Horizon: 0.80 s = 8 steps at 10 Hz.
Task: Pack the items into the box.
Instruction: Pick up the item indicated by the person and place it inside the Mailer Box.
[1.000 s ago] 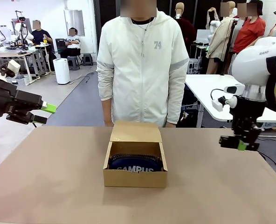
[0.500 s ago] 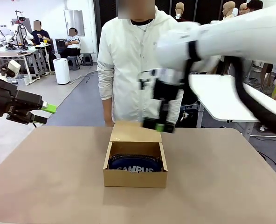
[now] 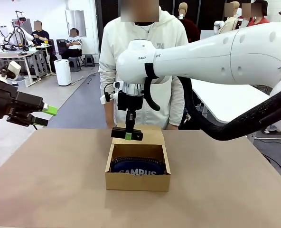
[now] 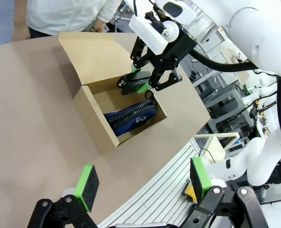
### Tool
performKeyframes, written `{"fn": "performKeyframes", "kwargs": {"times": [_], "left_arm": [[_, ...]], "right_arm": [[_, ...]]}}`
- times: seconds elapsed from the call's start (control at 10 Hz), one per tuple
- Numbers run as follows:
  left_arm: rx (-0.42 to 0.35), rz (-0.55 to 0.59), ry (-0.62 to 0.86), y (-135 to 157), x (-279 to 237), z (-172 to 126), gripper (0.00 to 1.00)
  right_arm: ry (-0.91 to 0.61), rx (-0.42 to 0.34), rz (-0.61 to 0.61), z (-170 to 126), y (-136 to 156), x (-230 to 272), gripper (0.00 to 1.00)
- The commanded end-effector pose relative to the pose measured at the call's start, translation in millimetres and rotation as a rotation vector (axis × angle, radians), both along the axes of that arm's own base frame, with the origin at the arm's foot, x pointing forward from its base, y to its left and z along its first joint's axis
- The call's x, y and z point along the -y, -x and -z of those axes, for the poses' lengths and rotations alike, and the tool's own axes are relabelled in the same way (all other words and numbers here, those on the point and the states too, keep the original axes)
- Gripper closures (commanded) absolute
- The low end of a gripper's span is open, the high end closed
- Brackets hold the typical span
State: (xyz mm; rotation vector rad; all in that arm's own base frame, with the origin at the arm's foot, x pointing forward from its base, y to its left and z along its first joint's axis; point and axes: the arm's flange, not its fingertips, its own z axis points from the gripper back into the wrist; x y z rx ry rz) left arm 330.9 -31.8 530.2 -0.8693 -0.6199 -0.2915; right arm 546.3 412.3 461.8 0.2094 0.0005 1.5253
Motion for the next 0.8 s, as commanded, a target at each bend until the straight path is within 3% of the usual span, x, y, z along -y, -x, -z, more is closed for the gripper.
{"fn": "performKeyframes", "kwargs": {"times": [0.0, 0.2, 0.5, 0.7], "left_arm": [[0.012, 0.009, 0.006, 0.5, -0.4, 1.7, 0.0], [0.012, 0.009, 0.006, 0.5, -0.4, 1.7, 0.0], [0.012, 0.009, 0.006, 0.5, -0.4, 1.7, 0.0], [0.012, 0.009, 0.006, 0.5, -0.4, 1.7, 0.0]], "right_arm": [[-0.02, -0.005, 0.005, -11.9, 9.4, 8.9, 1.0], [-0.003, 0.001, 0.002, -2.0, -0.4, 1.1, 1.0], [0.122, 0.097, 0.163, 36.1, 7.7, 5.2, 1.0], [0.144, 0.068, 0.156, 57.0, 19.7, 6.5, 1.0]]}}
